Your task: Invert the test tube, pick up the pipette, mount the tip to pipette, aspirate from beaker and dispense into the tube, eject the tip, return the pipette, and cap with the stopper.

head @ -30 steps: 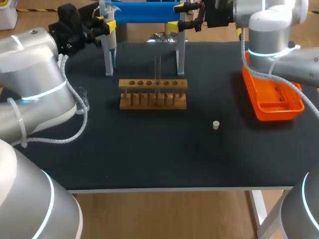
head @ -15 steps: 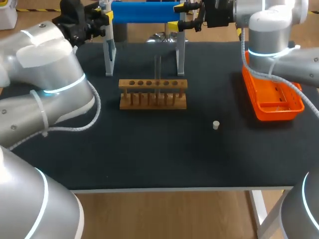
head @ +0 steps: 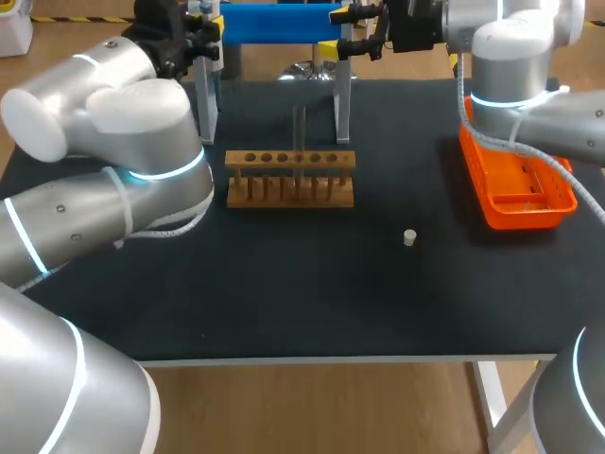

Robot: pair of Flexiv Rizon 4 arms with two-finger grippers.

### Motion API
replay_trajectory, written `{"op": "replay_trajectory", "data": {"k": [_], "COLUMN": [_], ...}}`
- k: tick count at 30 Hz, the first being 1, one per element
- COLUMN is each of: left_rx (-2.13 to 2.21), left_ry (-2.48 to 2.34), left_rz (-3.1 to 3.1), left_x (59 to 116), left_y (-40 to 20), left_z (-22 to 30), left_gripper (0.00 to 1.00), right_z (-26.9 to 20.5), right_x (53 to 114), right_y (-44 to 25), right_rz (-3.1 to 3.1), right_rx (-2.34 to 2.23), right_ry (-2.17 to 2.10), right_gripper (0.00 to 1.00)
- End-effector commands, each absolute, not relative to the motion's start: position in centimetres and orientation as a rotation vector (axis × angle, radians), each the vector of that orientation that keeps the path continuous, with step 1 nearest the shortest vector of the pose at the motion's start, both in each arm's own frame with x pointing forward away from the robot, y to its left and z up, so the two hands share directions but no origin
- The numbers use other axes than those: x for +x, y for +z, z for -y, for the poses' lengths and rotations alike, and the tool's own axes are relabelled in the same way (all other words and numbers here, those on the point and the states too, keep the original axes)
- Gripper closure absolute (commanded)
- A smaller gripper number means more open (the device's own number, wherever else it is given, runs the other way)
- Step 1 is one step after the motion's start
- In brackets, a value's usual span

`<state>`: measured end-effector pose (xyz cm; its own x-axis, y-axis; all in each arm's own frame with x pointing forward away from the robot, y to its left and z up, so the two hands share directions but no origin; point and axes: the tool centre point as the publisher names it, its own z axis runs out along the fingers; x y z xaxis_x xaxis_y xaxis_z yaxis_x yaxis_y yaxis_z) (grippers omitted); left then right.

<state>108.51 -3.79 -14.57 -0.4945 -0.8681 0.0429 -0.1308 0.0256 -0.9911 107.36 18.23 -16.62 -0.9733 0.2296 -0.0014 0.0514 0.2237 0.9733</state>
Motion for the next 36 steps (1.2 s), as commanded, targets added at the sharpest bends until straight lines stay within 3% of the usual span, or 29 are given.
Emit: {"op": "replay_trajectory", "data": {"k": [1,36], "left_rx": [-1.100,-1.331], "left_ry": [-1.425,-1.159], "left_rz": [-1.618,-1.572], "left_x": [109.6,113.7], "left_y": [-14.7,-16.3], "left_z": [4.5,5.1], "left_gripper": [1.00,1.00], "right_z": [-18.2,-18.2], "right_x": [107.3,107.3], "right_y": [-16.5,-16.5], "right_rz": [-2.342,-2.342], "right_rx": [0.273,0.273], "right_ry": [1.848,1.848], "right_gripper": [0.00,0.00]}}
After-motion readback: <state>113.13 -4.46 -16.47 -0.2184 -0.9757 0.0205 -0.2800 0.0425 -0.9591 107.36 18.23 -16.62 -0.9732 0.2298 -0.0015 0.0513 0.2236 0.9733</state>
